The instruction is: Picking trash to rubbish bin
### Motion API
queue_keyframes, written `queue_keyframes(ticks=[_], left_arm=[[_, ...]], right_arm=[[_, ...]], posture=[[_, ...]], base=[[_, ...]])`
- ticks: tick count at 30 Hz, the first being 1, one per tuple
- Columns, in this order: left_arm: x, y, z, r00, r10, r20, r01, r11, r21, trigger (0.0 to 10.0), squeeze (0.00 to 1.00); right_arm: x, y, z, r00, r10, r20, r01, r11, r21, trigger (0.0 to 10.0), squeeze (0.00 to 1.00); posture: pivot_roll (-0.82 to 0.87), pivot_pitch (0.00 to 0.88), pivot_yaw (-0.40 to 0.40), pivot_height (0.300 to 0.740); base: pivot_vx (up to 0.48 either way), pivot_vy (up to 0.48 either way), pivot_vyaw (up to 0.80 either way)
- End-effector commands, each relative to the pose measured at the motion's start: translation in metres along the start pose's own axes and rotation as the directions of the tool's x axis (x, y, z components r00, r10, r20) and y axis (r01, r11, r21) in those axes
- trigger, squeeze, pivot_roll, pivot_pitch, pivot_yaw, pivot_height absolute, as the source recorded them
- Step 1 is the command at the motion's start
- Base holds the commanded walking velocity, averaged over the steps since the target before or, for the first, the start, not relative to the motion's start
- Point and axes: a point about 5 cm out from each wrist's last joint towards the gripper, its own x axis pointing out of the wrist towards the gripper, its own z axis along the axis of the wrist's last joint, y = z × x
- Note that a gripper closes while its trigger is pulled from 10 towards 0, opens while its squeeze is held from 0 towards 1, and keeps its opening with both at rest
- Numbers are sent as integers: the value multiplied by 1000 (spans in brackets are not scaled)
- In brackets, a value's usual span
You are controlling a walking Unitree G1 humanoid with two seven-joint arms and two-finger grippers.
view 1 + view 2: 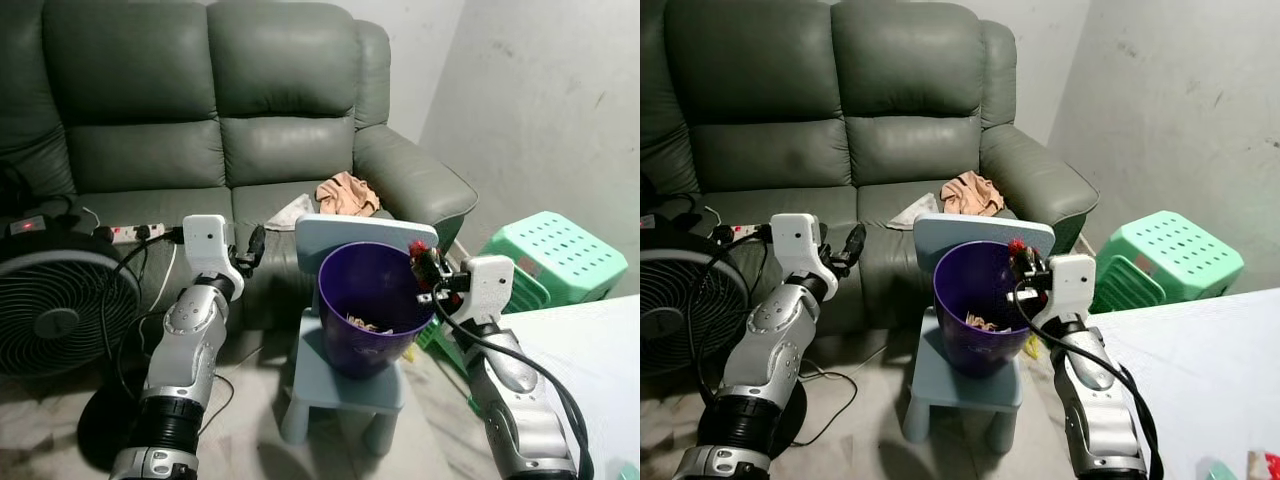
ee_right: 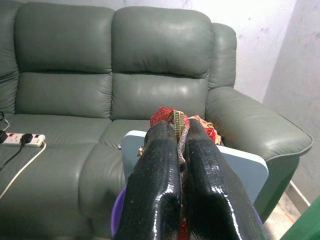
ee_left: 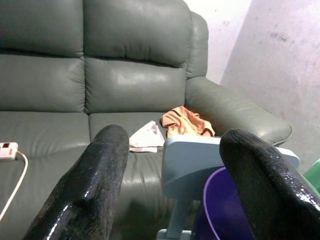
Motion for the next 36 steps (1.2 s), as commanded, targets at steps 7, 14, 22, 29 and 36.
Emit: queue_keyframes(ticks=[7, 14, 22, 29, 36], left_arm=[[0, -4, 3, 1000, -20, 4, 20, 1000, 5, 10000, 0], [0, -3, 4, 1000, -14, 7, 13, 1000, 2, 10000, 0], [0, -3, 5, 1000, -8, 8, 8, 1000, 1, 10000, 0], [0, -3, 5, 1000, -6, 9, 6, 1000, -1, 10000, 0], [0, -2, 5, 1000, -6, 10, 6, 1000, -5, 10000, 0]], right_arm=[[0, -1, 2, 1000, -3, 3, 3, 1000, 5, 10000, 0], [2, -1, 2, 1000, 9, 2, -9, 1000, 7, 10000, 0], [3, 1, 3, 1000, 21, 2, -21, 1000, 6, 10000, 0], [3, 2, 2, 1000, 32, -1, -32, 999, 5, 10000, 0], [3, 3, 2, 999, 38, -4, -38, 999, 4, 10000, 0]], posture=[[19, 0, -83, 740], [28, 0, -88, 740], [31, 0, -91, 740], [31, 0, -92, 740], [30, 0, -93, 740]], base=[[274, 0, 0], [274, 0, 0], [274, 0, 0], [274, 0, 0], [274, 0, 0]])
